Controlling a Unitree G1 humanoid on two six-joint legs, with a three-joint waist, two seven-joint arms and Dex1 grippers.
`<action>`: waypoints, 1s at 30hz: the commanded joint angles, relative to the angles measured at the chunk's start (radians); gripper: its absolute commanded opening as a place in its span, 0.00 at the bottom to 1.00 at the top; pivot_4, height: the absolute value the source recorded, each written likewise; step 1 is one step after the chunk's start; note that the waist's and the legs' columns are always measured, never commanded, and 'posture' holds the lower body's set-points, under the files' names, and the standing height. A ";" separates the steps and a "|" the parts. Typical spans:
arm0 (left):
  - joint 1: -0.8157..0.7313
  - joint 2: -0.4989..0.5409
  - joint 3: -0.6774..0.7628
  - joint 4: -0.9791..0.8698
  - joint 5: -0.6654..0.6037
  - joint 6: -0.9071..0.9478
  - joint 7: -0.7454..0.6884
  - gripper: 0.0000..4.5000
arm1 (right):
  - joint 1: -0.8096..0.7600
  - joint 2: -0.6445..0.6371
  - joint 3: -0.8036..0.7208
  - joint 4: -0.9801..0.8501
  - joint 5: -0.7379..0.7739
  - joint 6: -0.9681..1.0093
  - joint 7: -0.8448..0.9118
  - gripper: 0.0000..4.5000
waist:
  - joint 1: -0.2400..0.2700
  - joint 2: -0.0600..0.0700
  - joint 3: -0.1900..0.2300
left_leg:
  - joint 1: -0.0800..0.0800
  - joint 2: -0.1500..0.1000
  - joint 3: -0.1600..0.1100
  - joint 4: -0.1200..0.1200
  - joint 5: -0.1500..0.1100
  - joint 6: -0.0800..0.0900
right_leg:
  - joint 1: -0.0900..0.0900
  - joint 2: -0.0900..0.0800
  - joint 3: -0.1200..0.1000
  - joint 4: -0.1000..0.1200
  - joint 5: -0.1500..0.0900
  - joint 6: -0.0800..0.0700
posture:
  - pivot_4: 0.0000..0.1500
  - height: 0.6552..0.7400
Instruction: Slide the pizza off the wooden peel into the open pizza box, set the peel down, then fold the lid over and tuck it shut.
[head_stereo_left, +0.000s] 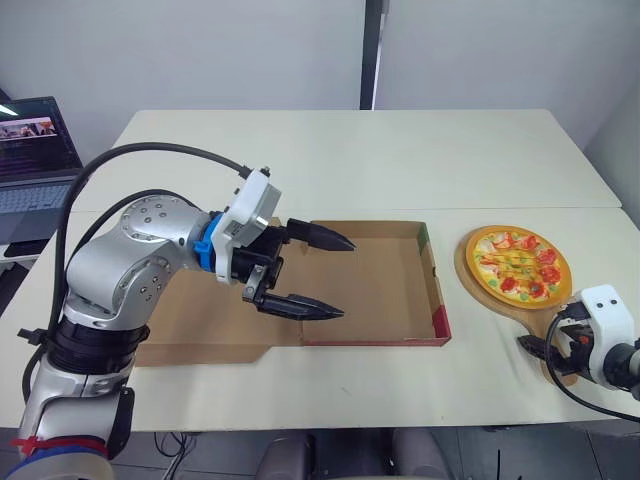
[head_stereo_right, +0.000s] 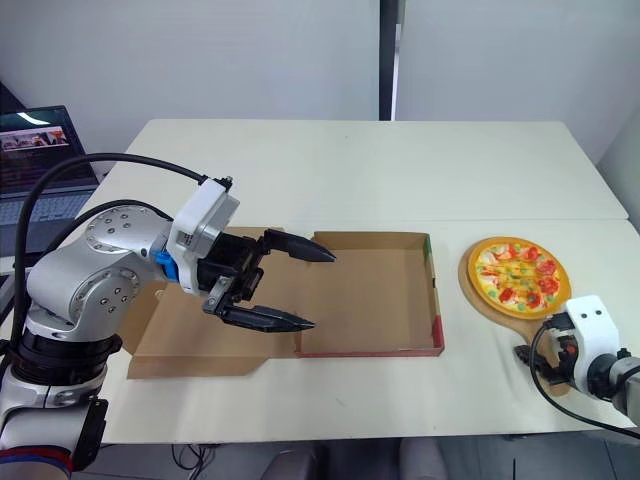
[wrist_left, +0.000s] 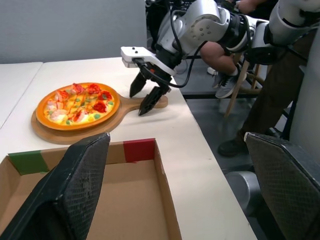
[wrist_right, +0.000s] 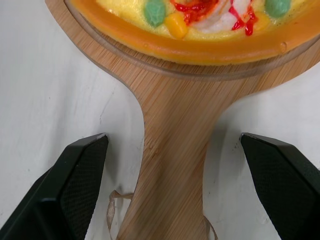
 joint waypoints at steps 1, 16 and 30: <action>0.003 0.015 0.040 -0.012 -0.012 -0.004 0.011 1.00 | -0.016 -0.015 0.039 0.046 -0.009 -0.042 0.009 0.74 | -0.003 0.000 0.000 | 0.000 0.000 0.000 0.000 0.000 0.000 | 0.000 0.000 0.000 0.000 0.000 0.000 | 1.00 1.00; 0.090 0.085 0.113 -0.020 0.010 -0.008 0.056 1.00 | 0.014 -0.004 0.001 0.060 -0.027 -0.167 -0.013 0.35 | -0.005 -0.007 -0.003 | 0.001 0.001 0.000 -0.001 0.000 0.000 | 0.000 0.001 0.000 0.000 0.000 0.000 | 1.00 1.00; 0.162 0.137 0.183 -0.017 0.013 -0.011 0.101 1.00 | 0.022 -0.018 -0.102 0.043 -0.011 -0.239 -0.003 0.35 | -0.001 -0.006 -0.003 | 0.000 0.000 0.000 -0.001 0.000 0.000 | -0.001 0.001 0.000 0.000 0.000 0.000 | 1.00 1.00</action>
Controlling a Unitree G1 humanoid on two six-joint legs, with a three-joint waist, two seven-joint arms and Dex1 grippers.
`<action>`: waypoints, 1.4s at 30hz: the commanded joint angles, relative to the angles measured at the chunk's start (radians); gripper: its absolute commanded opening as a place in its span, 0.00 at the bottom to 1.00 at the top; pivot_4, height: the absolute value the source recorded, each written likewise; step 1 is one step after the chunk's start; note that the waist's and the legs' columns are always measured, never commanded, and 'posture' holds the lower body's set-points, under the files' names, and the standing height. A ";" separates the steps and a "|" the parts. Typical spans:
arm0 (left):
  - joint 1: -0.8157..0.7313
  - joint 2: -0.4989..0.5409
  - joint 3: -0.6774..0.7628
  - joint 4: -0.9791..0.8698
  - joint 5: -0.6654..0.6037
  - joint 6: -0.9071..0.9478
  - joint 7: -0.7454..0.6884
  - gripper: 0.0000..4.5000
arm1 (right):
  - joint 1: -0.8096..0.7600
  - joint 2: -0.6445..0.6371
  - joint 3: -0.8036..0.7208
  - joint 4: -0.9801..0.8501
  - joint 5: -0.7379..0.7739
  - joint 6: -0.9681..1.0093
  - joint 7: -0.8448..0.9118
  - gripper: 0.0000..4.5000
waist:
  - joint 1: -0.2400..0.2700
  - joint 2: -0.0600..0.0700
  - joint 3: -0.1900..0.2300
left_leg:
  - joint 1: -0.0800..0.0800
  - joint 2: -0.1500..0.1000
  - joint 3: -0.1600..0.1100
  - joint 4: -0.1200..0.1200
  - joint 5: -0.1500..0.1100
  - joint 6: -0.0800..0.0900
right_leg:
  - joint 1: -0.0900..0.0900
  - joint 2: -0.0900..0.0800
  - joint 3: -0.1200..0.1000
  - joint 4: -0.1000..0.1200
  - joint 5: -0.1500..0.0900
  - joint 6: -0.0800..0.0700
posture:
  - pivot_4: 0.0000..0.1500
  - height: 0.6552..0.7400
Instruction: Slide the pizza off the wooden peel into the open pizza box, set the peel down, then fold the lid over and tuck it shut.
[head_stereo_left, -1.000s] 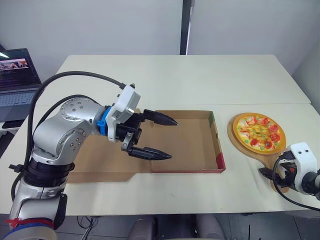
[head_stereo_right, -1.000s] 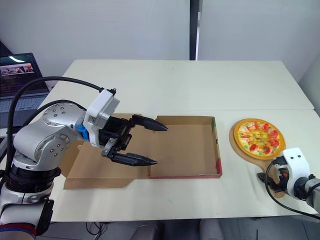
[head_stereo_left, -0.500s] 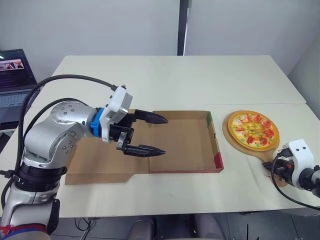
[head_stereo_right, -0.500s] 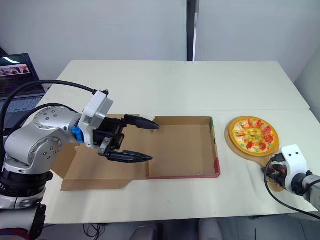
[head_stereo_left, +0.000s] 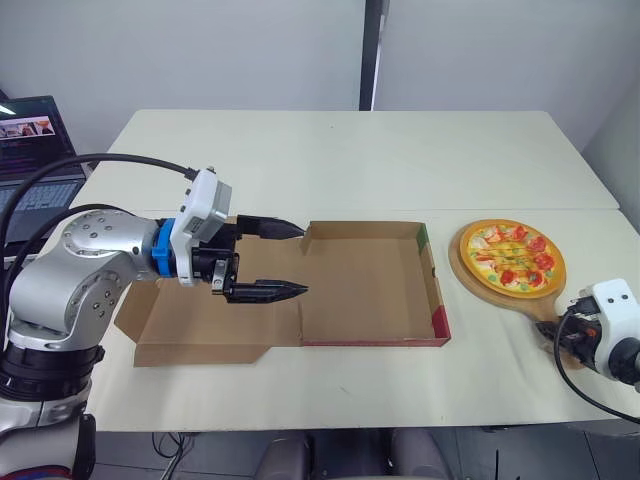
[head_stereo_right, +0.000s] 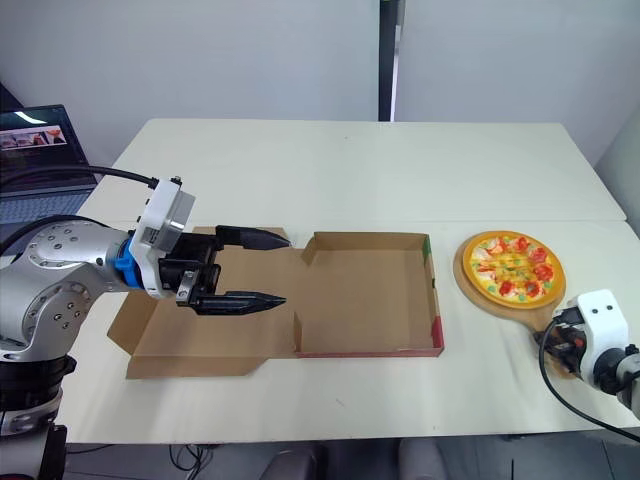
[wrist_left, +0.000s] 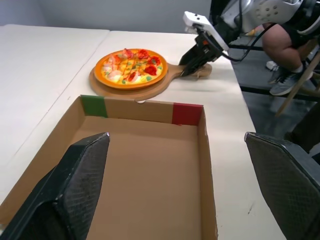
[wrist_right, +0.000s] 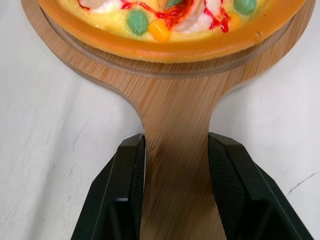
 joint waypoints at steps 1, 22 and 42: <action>0.004 0.017 0.033 -0.022 -0.007 -0.010 0.007 1.00 | -0.018 -0.020 -0.075 -0.030 -0.006 -0.047 -0.005 0.35 | 0.000 0.000 0.000 | 0.000 0.000 0.000 0.000 0.000 0.000 | 0.000 0.000 0.000 0.000 0.000 0.000 | 1.00 1.00; 0.012 0.045 0.046 -0.008 -0.006 -0.022 -0.007 1.00 | -0.032 -0.007 -0.113 -0.033 -0.008 -0.212 0.031 0.35 | 0.000 0.004 0.002 | 0.000 0.000 0.000 0.000 0.000 0.000 | -0.001 0.000 0.000 0.000 0.000 0.000 | 1.00 1.00; 0.162 0.105 0.170 -0.096 -0.050 0.034 0.051 1.00 | -0.302 -0.297 0.051 -0.042 0.052 -0.249 0.302 0.35 | -0.002 0.006 0.005 | -0.001 0.000 0.000 -0.001 0.000 0.000 | -0.001 0.000 0.000 0.000 0.000 0.000 | 1.00 1.00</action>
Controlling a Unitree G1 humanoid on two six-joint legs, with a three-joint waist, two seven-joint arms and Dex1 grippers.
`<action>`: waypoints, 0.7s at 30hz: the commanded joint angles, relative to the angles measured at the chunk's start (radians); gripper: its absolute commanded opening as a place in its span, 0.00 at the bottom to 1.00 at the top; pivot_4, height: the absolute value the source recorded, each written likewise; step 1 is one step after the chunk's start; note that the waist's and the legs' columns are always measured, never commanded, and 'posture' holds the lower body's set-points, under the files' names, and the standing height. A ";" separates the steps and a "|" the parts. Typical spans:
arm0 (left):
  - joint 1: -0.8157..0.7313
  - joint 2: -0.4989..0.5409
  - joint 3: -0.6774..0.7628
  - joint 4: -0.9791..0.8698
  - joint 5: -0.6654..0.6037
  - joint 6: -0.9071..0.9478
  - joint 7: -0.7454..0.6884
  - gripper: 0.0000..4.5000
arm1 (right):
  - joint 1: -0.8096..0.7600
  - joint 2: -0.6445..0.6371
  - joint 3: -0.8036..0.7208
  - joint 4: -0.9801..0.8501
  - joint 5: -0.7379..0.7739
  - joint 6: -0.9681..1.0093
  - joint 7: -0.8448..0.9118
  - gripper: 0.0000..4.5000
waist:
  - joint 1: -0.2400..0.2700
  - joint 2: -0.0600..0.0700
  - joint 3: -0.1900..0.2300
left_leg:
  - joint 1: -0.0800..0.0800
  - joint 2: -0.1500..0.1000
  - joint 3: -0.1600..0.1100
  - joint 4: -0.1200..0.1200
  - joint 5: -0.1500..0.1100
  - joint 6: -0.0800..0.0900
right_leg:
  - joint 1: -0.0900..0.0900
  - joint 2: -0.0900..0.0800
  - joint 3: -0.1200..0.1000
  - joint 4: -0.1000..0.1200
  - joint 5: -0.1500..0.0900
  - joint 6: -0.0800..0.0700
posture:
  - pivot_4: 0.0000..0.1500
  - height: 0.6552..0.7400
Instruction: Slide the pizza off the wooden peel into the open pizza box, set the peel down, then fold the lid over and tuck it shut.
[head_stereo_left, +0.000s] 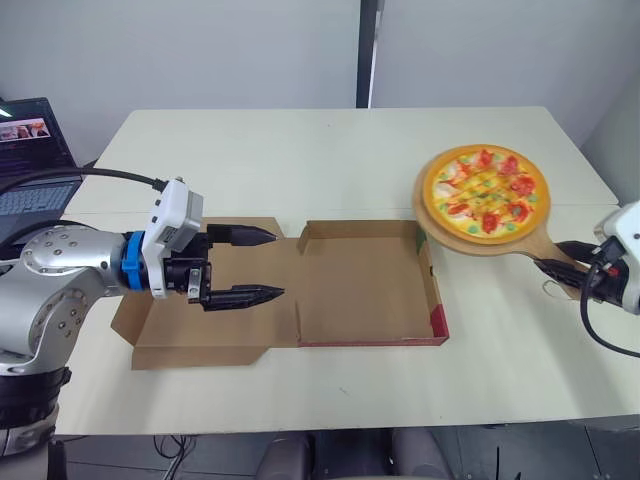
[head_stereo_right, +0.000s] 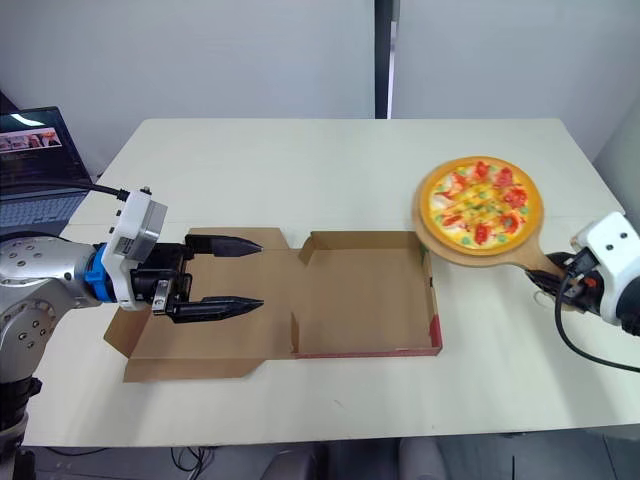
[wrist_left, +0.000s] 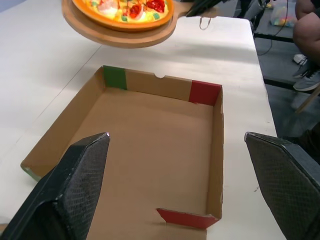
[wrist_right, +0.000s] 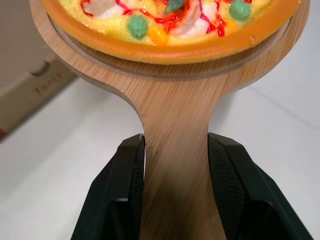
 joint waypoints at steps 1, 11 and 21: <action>0.025 0.030 0.060 -0.049 -0.029 0.015 0.019 1.00 | -0.096 -0.052 0.055 -0.017 -0.008 -0.088 0.040 0.35 | 0.000 0.000 0.000 | 0.000 0.000 0.000 0.000 0.000 0.000 | 0.000 0.000 0.000 0.000 0.000 0.000 | 1.00 1.00; 0.089 0.062 0.107 -0.095 -0.052 0.047 0.039 1.00 | -0.274 -0.088 0.264 0.077 -0.098 -0.201 0.103 0.35 | 0.003 0.000 0.001 | -0.001 -0.001 0.000 0.000 0.000 0.000 | -0.001 -0.001 0.000 0.000 0.000 0.000 | 1.00 1.00; 0.094 0.065 0.102 -0.110 -0.066 0.063 0.059 1.00 | -0.328 -0.079 0.344 0.152 -0.216 -0.341 0.123 0.35 | 0.001 0.000 0.001 | -0.001 0.000 0.000 0.000 0.000 0.000 | -0.002 -0.001 0.000 0.000 0.000 0.000 | 1.00 1.00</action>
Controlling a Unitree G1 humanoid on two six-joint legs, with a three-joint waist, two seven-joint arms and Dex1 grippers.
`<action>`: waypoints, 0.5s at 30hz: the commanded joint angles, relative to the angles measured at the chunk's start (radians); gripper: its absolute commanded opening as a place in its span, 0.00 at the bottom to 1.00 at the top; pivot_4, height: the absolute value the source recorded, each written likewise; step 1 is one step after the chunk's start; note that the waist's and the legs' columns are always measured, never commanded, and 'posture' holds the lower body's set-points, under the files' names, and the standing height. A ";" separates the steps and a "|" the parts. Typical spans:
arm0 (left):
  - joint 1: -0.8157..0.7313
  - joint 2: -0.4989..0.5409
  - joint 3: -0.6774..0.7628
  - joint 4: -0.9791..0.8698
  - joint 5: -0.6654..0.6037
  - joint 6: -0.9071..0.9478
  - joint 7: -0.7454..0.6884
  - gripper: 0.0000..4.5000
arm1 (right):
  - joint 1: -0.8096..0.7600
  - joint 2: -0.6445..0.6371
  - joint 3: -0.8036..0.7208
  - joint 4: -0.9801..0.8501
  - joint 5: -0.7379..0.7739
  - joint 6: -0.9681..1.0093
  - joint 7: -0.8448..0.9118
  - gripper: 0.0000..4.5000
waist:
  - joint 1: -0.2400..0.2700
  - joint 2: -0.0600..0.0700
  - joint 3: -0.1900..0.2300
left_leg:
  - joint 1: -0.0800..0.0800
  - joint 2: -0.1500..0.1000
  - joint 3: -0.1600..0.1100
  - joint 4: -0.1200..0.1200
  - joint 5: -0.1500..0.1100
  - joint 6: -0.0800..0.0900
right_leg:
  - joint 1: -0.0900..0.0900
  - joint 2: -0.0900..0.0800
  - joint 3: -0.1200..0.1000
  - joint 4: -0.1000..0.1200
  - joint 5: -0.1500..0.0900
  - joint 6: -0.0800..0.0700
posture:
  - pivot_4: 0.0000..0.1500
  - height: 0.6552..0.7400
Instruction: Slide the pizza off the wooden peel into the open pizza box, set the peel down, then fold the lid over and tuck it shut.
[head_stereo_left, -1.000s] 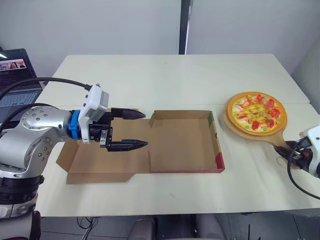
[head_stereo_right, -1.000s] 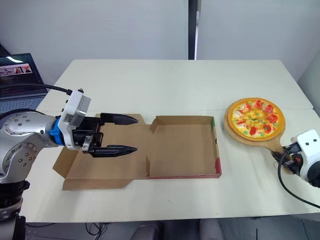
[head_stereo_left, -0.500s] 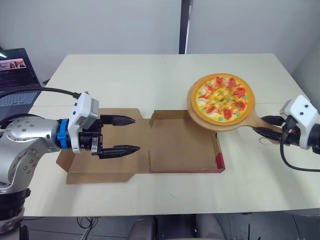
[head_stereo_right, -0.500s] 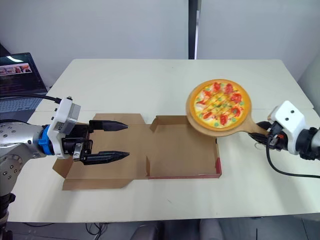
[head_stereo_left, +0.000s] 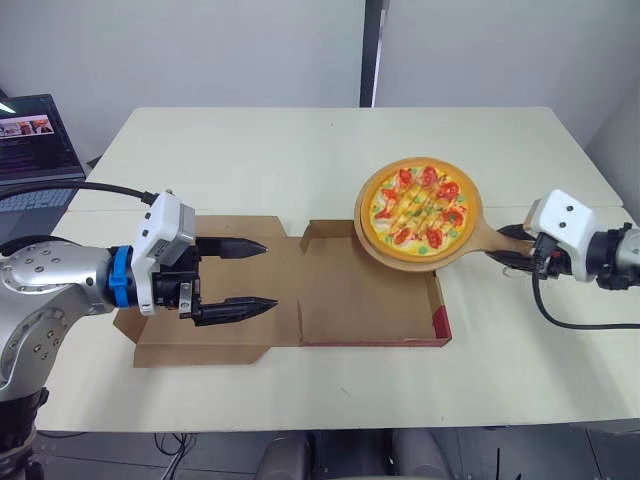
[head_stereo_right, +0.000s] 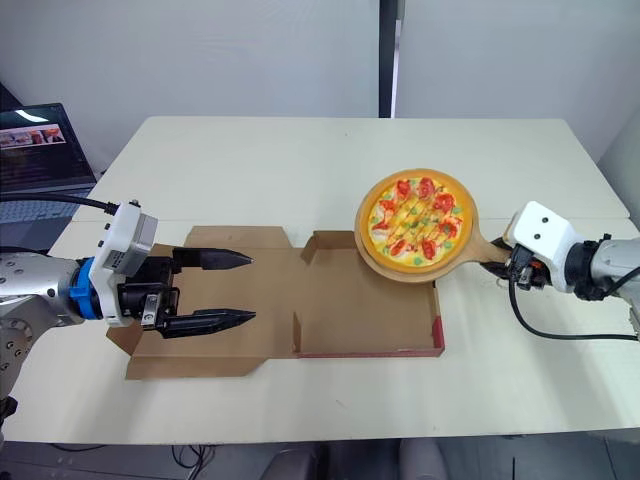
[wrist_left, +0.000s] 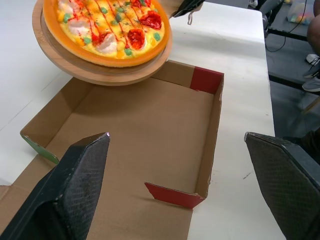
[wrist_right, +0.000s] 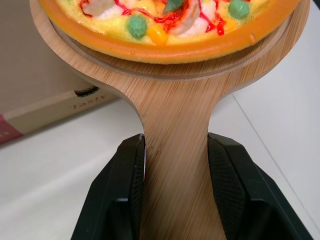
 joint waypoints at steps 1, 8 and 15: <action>-0.008 0.019 0.023 -0.027 -0.019 -0.002 0.005 1.00 | -0.051 -0.013 -0.033 -0.002 -0.029 -0.073 -0.007 0.35 | 0.000 0.000 0.000 | 0.000 0.000 0.000 0.000 0.000 0.000 | 0.000 0.000 0.000 0.000 0.000 0.000 | 1.00 1.00; -0.017 0.010 0.006 -0.031 -0.018 -0.004 0.010 1.00 | -0.062 -0.014 -0.027 0.032 -0.074 -0.114 0.000 0.35 | 0.000 0.000 0.000 | 0.000 0.000 0.000 0.000 0.000 0.000 | 0.000 0.000 0.000 0.000 0.000 0.000 | 1.00 1.00; -0.017 0.009 -0.001 -0.034 -0.018 -0.007 0.011 1.00 | -0.071 -0.008 -0.029 0.049 -0.090 -0.125 -0.006 0.35 | 0.000 0.000 0.000 | 0.000 0.000 0.000 0.000 0.000 0.000 | 0.000 0.000 0.000 0.000 0.000 0.000 | 1.00 1.00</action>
